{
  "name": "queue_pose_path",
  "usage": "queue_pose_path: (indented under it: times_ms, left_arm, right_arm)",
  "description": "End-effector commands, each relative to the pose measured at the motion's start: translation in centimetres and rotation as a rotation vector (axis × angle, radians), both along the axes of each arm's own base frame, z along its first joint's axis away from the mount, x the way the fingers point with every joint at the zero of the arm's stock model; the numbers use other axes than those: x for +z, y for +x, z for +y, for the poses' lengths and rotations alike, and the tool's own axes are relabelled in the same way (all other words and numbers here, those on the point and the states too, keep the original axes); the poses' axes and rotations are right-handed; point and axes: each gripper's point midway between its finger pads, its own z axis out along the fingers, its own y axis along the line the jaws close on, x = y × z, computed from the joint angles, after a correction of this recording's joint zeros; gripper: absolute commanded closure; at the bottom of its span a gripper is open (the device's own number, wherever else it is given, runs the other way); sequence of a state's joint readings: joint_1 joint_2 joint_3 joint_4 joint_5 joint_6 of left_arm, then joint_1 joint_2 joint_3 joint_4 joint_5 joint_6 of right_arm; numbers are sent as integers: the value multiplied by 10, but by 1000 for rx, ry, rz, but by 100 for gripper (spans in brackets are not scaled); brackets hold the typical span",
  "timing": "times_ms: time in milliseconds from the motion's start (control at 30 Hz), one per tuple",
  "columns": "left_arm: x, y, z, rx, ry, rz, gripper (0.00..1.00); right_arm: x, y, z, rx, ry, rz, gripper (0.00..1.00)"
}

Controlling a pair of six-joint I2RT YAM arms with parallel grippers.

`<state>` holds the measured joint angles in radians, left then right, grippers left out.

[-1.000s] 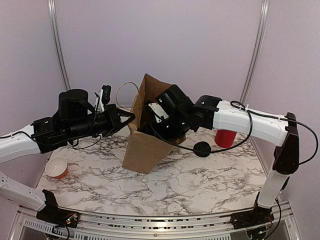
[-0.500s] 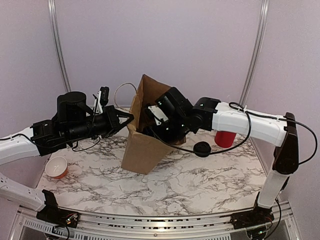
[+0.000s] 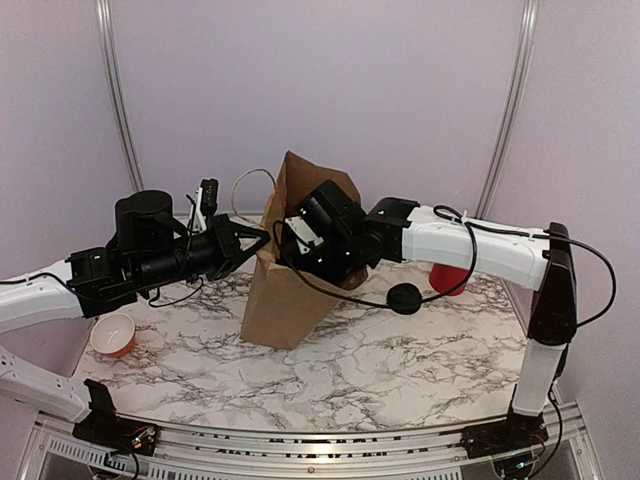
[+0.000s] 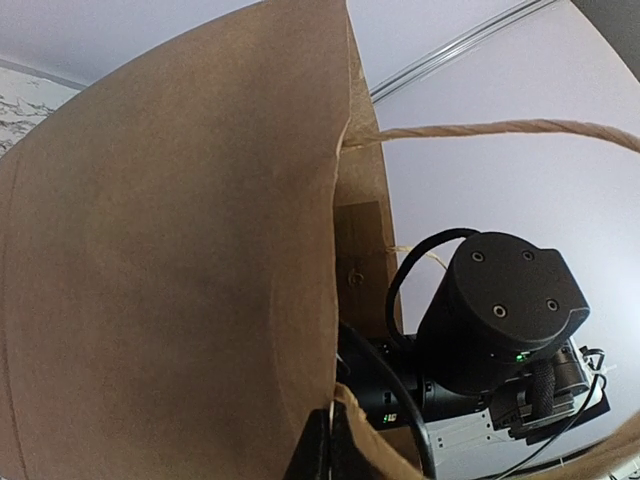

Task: Pack the takeout coffee

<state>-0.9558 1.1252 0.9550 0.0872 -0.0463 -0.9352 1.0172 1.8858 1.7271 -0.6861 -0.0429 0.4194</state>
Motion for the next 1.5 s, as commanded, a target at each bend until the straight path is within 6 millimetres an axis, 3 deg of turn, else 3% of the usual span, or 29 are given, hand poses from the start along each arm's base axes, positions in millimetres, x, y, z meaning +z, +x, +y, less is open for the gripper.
queue_pose_path:
  times_ms: [0, 133, 267, 933, 1400, 1467]
  left_arm:
    - [33, -4, 7, 7, -127, -55, 100]
    - [35, -3, 19, 47, -136, -66, 100]
    - [38, -2, 29, 78, -140, -77, 100]
    - [31, 4, 52, 172, -118, -65, 100]
    - [21, 5, 56, 193, -101, -40, 100]
    - [17, 6, 59, 204, -88, -32, 100]
  right_arm:
    - [-9, -1, 8, 8, -40, 28, 48]
    - [-28, -3, 9, 19, -88, 60, 48]
    - [-31, -4, 12, 26, -95, 61, 46]
    - [26, 2, 22, 47, -48, -28, 20]
    - [36, -1, 24, 60, -41, -46, 16]
    - [40, -2, 24, 62, -39, -49, 12]
